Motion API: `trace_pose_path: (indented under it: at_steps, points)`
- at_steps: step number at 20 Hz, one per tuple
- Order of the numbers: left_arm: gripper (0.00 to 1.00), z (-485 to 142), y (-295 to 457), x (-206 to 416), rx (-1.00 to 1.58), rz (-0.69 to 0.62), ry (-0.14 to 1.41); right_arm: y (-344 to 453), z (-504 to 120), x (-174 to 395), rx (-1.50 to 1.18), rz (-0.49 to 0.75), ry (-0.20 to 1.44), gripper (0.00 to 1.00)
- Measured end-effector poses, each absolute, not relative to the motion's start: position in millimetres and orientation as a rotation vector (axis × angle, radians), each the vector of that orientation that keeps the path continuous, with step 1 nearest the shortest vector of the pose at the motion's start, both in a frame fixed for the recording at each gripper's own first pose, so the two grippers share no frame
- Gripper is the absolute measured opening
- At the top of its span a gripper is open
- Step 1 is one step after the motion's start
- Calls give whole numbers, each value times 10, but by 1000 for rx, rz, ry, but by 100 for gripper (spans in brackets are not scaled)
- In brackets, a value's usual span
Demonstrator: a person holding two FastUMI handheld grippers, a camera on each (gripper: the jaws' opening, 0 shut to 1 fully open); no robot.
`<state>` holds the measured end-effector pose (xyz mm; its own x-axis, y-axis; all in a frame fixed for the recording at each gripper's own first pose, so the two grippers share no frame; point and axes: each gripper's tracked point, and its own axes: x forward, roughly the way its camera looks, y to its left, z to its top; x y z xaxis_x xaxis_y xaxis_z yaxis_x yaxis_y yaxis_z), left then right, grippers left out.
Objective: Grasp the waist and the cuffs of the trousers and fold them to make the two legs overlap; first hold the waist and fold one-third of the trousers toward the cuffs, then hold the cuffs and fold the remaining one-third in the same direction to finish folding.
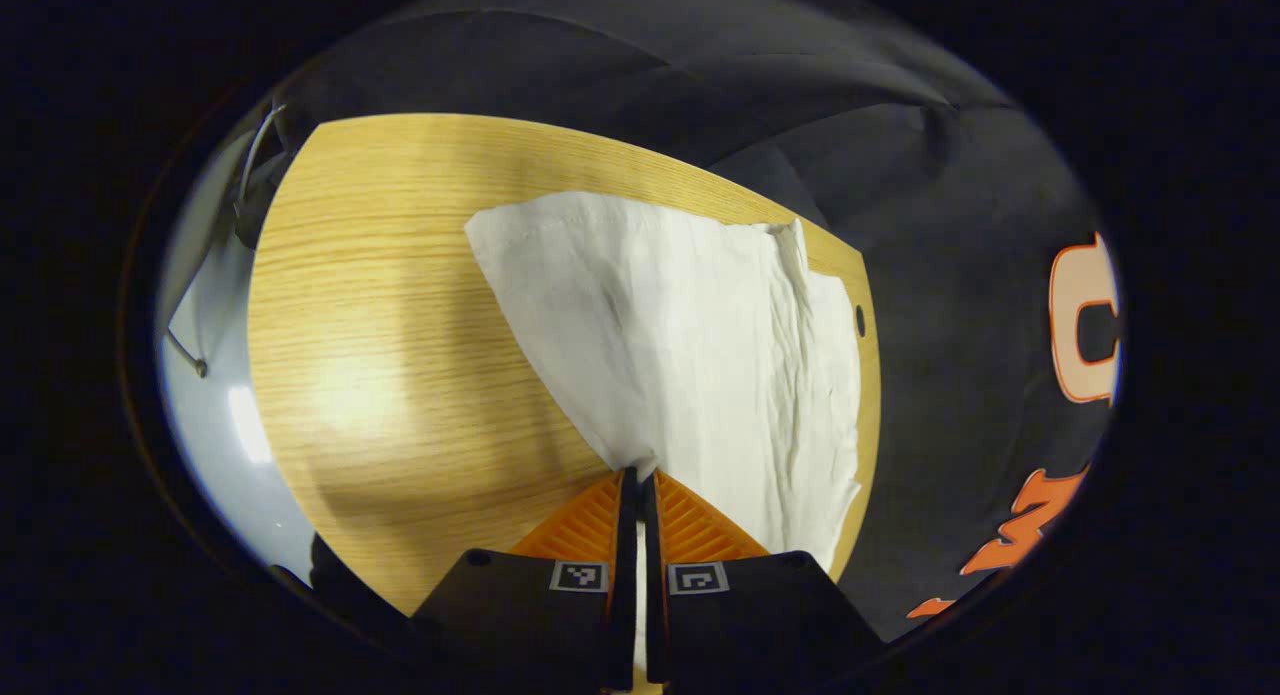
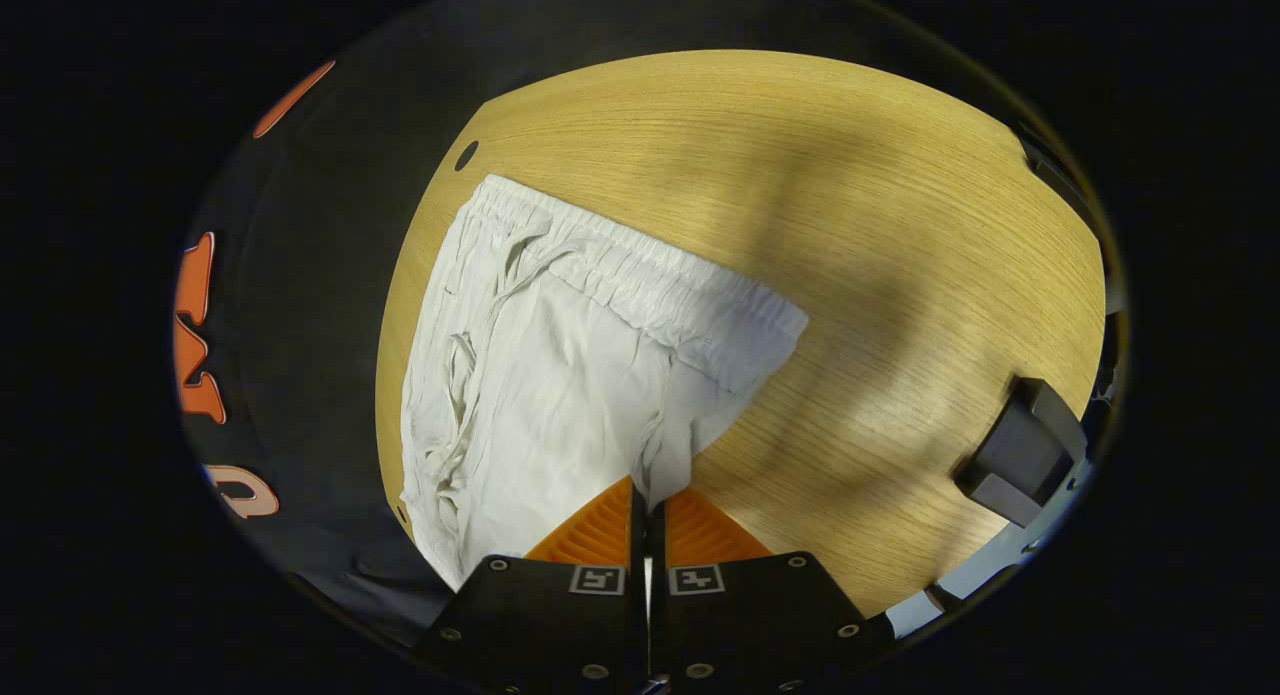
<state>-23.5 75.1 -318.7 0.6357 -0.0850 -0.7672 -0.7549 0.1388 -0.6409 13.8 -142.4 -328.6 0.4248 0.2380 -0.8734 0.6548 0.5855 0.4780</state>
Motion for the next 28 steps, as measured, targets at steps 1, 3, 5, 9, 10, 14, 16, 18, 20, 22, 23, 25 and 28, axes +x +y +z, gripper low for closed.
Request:
trace_pose_path:
  at_steps: [1, 3, 5, 9, 10, 14, 16, 18, 20, 22, 23, 25, 28]
  points:
    - [8, -3154, 685, -261, -1383, 555, 780, -1423, -3280, 131, 951, -315, 1143, 2]
    - [8, -3229, 733, -245, -1402, 541, 811, -1418, -3259, 141, 950, -306, 1146, 2]
    - [5, -3163, 723, -308, -1381, 543, 827, -1421, -3224, 157, 949, -295, 1141, 2]
    - [6, -2941, 768, -277, -1304, 505, 813, -1434, -3081, 138, 982, -278, 1117, 2]
    - [6, -2833, 768, -268, -1296, 490, 799, -1442, -3038, 137, 991, -274, 1113, 2]
    - [4, -2398, 843, -116, -1265, 423, 729, -1416, -2792, 212, 1044, -250, 1078, 1]
    - [4, -2198, 866, 25, -1242, 388, 703, -1395, -2650, 300, 1035, -232, 1061, 2]
    - [4, -2002, 862, 265, -1223, 333, 689, -1347, -2476, 461, 1036, -212, 1026, 1]
    - [5, -1808, 900, 507, -1210, 276, 684, -1295, -2337, 641, 1063, -216, 990, 1]
    - [4, -1683, 947, 794, -1191, 234, 674, -1236, -2217, 835, 1075, -212, 964, 1]
    - [4, -1630, 913, 958, -1180, 211, 678, -1221, -2163, 948, 1079, -214, 953, 1]
    - [4, -1572, 887, 1260, -1154, 172, 688, -1194, -2027, 1176, 1065, -213, 927, 1]
    - [5, -1560, 861, 1719, -1113, 131, 705, -1153, -1905, 1527, 1047, -214, 905, 1]
